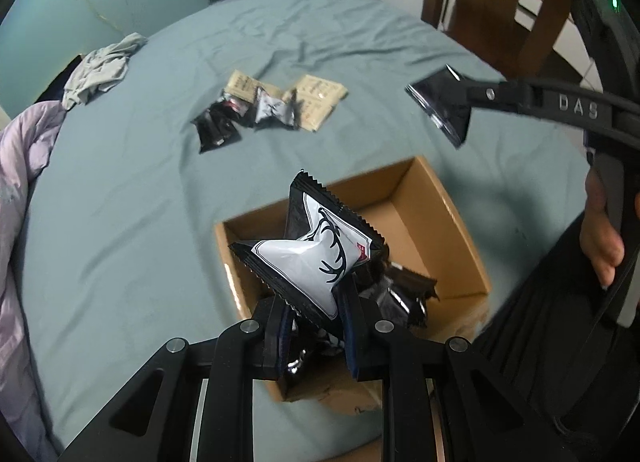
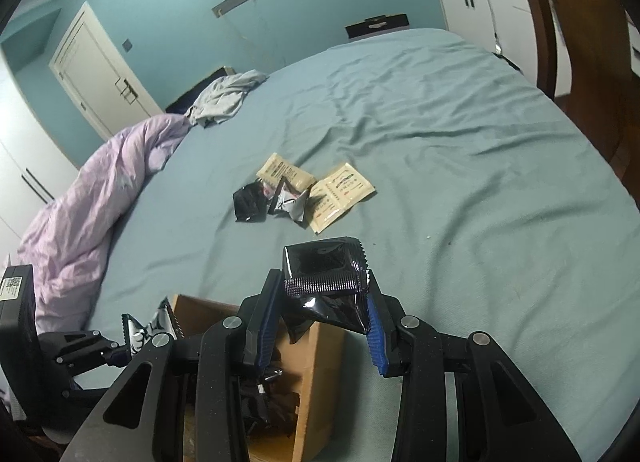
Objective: Organize snacks
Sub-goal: 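Lower both held packets into the cardboard box and open both tools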
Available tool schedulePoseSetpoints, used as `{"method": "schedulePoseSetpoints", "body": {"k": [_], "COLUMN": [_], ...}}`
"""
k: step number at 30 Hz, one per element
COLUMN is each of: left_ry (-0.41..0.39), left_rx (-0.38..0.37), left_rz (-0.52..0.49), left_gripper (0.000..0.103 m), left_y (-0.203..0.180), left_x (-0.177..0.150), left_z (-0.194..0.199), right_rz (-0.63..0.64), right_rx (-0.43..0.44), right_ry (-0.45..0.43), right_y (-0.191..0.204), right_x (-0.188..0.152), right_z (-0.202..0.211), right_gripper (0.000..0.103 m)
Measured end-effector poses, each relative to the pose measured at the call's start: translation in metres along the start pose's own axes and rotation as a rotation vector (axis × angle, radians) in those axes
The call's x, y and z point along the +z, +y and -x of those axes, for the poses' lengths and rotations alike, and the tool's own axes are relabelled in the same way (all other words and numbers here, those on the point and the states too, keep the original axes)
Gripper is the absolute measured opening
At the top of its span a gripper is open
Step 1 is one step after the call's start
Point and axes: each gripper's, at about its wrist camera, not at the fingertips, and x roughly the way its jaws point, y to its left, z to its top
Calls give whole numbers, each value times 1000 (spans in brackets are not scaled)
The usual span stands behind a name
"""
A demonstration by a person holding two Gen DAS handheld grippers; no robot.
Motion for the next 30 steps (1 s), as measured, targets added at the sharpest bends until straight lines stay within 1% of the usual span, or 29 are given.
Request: {"method": "schedulePoseSetpoints", "body": {"k": [4, 6, 8, 9, 11, 12, 13, 15, 17, 18, 20, 24, 26, 30], "left_ry": [40, 52, 53, 45, 7, -23, -50, -72, -85, -88, -89, -87, -85, -81], "left_rx": [2, 31, 40, 32, 10, 13, 20, 30, 47, 62, 115, 204, 214, 217], "left_rz": [-27, -47, -52, -47, -31, -16, 2, 36, 90, 109, 140, 171, 187, 205], "left_gripper": [24, 31, 46, 51, 76, 82, 84, 84, 84, 84, 84, 84, 84, 84], "left_y": [-6, -8, -9, -8, -4, 0, 3, 10, 20, 24, 33, 44, 48, 53], "left_x": [-2, -2, -2, -2, 1, 3, 6, 9, 11, 11, 12, 12, 13, 12], "left_z": [-10, -14, -15, -12, -3, 3, 8, 12, 15, 15, 14, 12, 12, 11], "right_rz": [43, 61, 73, 77, 83, 84, 84, 82, 82, 83, 99, 206, 266, 386], "right_rx": [-18, -28, -35, -37, -38, -36, -34, -30, -23, -21, -14, -3, -1, -57], "right_ry": [6, 18, 33, 37, 40, 41, 40, 37, 38, 41, 66, 113, 130, 168], "right_y": [9, 13, 16, 17, 18, 18, 18, 17, 17, 17, 20, 40, 51, 71], "right_x": [0, -1, -1, -1, 0, 0, 1, 1, 1, 0, -3, -8, -12, -21], "right_z": [-3, -6, -11, -11, -13, -13, -13, -13, -13, -13, -18, -26, -30, -42], "right_gripper": [36, 36, 36, 36, 36, 36, 36, 36, 36, 36, 36, 36, 36, 36]}}
